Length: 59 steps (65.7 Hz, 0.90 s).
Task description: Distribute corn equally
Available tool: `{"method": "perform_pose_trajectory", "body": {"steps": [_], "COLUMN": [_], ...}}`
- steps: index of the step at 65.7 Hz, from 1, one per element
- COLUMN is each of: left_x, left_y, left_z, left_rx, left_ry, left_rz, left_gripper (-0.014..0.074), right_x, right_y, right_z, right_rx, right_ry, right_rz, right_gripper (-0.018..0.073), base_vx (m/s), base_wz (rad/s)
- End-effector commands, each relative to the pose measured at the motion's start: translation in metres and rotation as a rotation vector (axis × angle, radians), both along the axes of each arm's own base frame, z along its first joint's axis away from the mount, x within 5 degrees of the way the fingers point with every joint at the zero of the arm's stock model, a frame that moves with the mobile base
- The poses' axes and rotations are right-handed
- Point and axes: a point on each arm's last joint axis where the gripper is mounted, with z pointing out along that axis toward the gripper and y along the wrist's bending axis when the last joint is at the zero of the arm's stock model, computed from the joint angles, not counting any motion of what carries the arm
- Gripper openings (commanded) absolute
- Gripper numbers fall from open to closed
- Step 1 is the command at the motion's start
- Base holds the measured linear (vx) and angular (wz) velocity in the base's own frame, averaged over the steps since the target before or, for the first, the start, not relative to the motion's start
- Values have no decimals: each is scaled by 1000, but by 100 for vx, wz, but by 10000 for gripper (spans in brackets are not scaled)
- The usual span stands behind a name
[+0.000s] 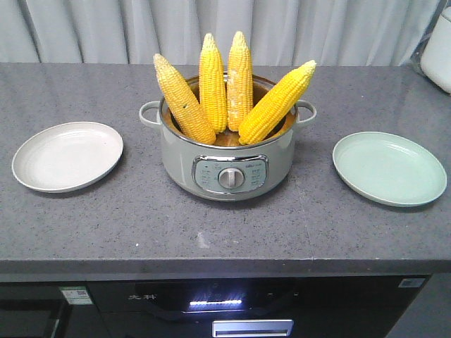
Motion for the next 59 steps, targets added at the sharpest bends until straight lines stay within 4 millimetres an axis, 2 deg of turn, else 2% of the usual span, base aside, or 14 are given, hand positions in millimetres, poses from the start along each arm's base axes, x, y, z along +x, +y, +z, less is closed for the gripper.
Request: {"method": "perform_pose_trajectory", "body": {"steps": [1, 59], "left_x": [-2, -2], "left_y": [0, 0], "left_z": [2, 2], "left_rx": [-9, -9], "left_ry": [-70, -70], "left_rz": [-4, -4], "left_gripper": [-6, -6], "right_x": [0, 0], "right_y": [0, 0], "right_z": [4, 4], "right_rx": [-12, -12], "right_ry": [-69, -69], "right_rz": [-2, -2], "right_gripper": [-6, -6], "base_vx": [6, 6], "base_wz": [1, -1]}}
